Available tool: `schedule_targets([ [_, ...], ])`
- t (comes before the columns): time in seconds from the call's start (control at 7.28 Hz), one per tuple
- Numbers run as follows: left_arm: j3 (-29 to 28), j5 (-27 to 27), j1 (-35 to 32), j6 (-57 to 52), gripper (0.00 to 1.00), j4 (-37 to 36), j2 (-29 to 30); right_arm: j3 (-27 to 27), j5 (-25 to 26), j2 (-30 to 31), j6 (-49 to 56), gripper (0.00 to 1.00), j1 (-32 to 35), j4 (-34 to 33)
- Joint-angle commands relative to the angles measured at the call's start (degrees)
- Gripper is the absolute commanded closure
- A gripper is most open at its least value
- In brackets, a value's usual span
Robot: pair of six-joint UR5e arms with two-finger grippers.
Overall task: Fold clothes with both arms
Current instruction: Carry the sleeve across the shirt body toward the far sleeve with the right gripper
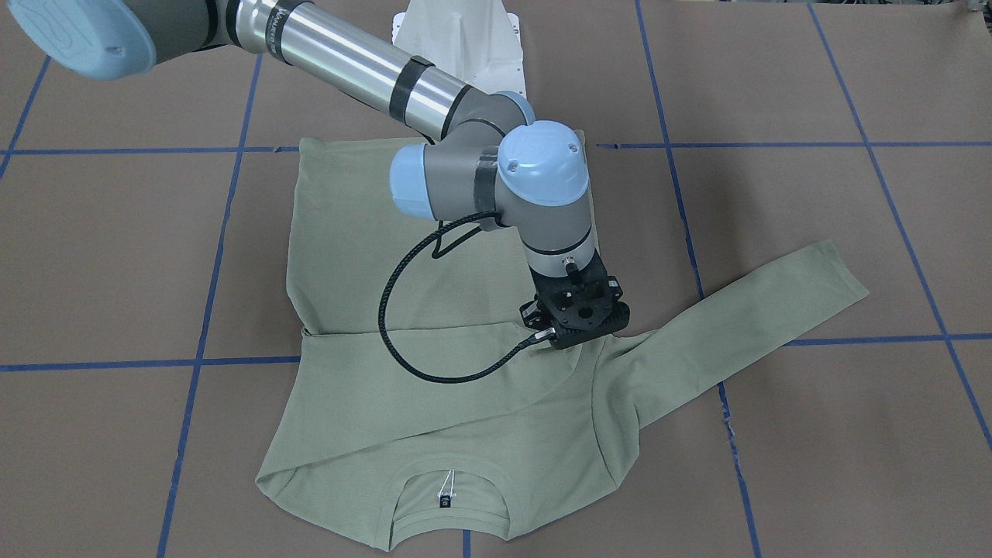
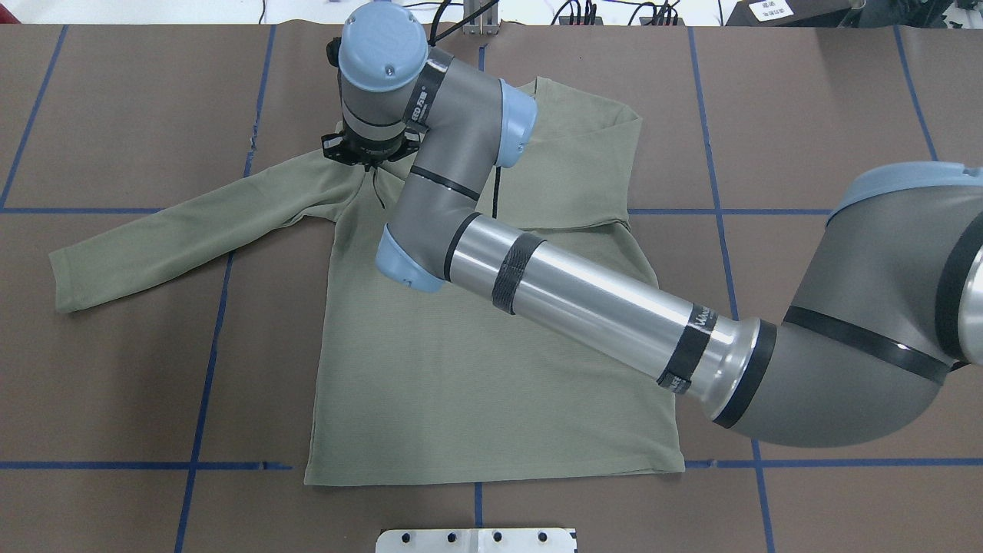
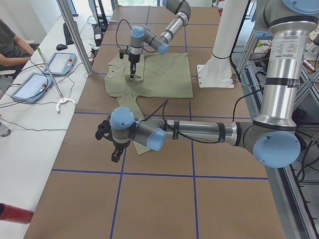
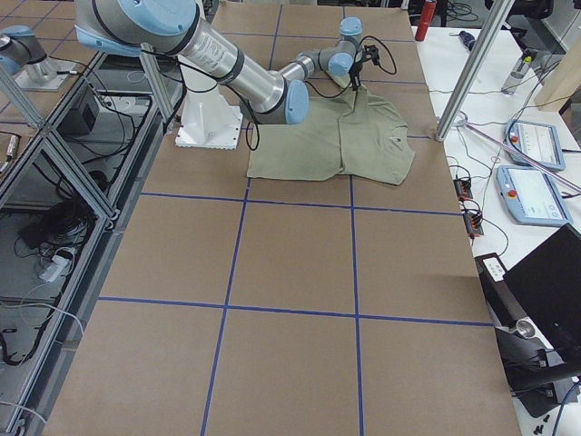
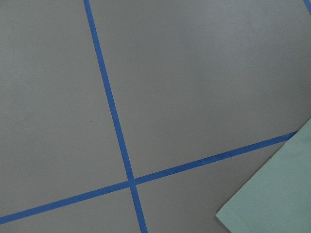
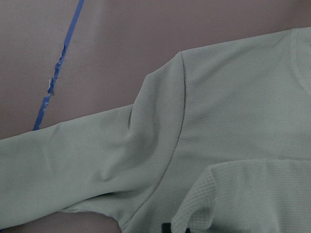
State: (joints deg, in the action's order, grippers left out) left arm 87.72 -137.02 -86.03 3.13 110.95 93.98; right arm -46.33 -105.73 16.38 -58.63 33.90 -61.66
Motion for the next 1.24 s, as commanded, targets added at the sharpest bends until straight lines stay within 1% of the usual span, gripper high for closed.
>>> schedule_targets([
  [0.0,-0.18,0.0,0.07,0.03,0.0,-0.03,0.15,1.24,8.81,-1.52,0.09,0.01,-4.96,1.01],
  [0.14,-0.53,0.0,0.07,0.03,0.0,0.06,0.32,1.67,16.62,-1.7,0.09,0.0,-8.73,0.93],
  [0.27,-1.4,0.0,-0.02,-0.06,0.0,0.06,0.85,1.76,17.39,-1.88,0.09,0.0,-9.2,0.93],
  [0.55,-2.2,0.0,-0.02,0.12,0.0,1.1,0.94,1.77,17.31,-2.06,-0.52,0.0,-9.12,0.66],
  [0.69,-3.16,0.09,0.16,0.29,0.0,1.55,1.81,1.59,16.35,-2.14,-0.78,0.0,-8.42,0.49],
  [0.82,-4.82,0.0,0.16,4.99,0.0,2.42,3.91,0.37,12.08,-2.06,-2.0,0.0,-6.59,-1.86],
  [0.96,-6.93,0.17,1.38,12.26,0.0,8.52,4.45,-4.69,6.99,-1.27,-2.97,0.0,-3.96,-9.28],
  [1.1,-9.99,0.61,4.7,19.73,0.0,17.11,4.28,-11.0,2.5,0.82,-2.98,0.0,-1.24,-18.32],
])
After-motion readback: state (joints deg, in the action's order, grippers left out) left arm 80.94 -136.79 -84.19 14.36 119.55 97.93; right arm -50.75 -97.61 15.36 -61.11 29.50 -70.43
